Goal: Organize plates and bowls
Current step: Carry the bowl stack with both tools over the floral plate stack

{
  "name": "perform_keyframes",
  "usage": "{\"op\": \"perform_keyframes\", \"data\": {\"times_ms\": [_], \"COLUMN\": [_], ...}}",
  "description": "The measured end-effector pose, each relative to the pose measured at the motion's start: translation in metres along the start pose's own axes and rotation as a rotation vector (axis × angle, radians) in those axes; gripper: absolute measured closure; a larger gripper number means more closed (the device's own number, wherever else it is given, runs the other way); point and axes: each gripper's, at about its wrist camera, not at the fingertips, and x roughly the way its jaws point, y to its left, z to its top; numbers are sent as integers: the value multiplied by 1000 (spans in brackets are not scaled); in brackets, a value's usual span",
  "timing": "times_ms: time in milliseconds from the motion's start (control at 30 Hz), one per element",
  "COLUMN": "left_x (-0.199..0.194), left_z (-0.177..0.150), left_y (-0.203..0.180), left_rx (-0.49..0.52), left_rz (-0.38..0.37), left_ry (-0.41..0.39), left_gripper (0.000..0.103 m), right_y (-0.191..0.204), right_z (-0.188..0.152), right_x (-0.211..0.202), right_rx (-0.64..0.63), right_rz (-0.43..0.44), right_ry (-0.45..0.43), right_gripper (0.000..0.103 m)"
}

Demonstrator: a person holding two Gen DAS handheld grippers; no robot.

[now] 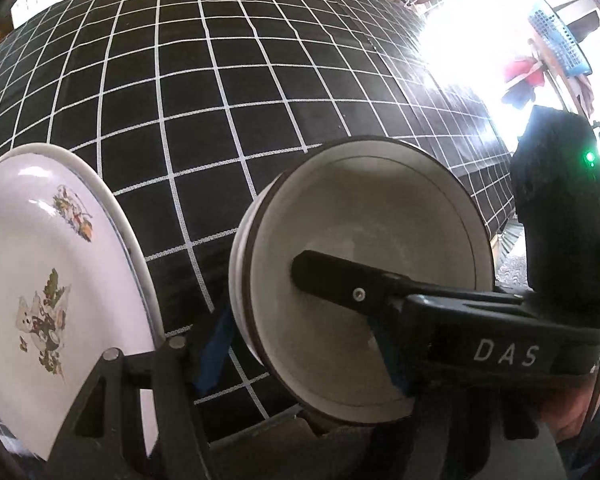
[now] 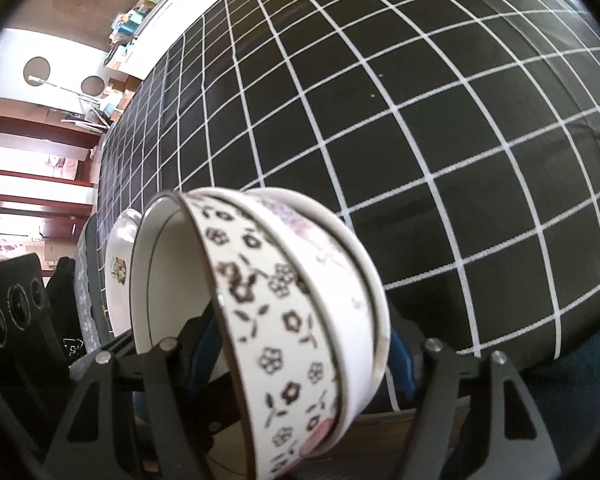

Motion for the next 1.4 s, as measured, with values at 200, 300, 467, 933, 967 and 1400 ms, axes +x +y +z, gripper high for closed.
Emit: {"op": "perform_keyframes", "data": {"times_ms": [200, 300, 467, 933, 967, 1400], "left_x": [1, -2, -21, -112, -115, -116], "left_z": [0, 4, 11, 29, 30, 15], "left_y": [-11, -21, -33, 10, 18, 95], "left_rx": [-3, -2, 8, -129, -148, -283], "left_rz": [4, -2, -6, 69, 71, 72], "left_ry": [1, -10, -44, -179, -184, -175], "left_gripper": [40, 40, 40, 40, 40, 39], "right_y": [-5, 2, 25, 133, 142, 183], "right_z": [1, -1, -1, 13, 14, 17], "right_x": [-5, -11, -25, -1, 7, 71], "right_rx": [40, 42, -6, -197, -213, -291], "right_rz": [-4, -11, -18, 16, 18, -25], "right_ry": [10, 10, -14, 27, 37, 126], "right_gripper": [30, 30, 30, 30, 30, 30]}}
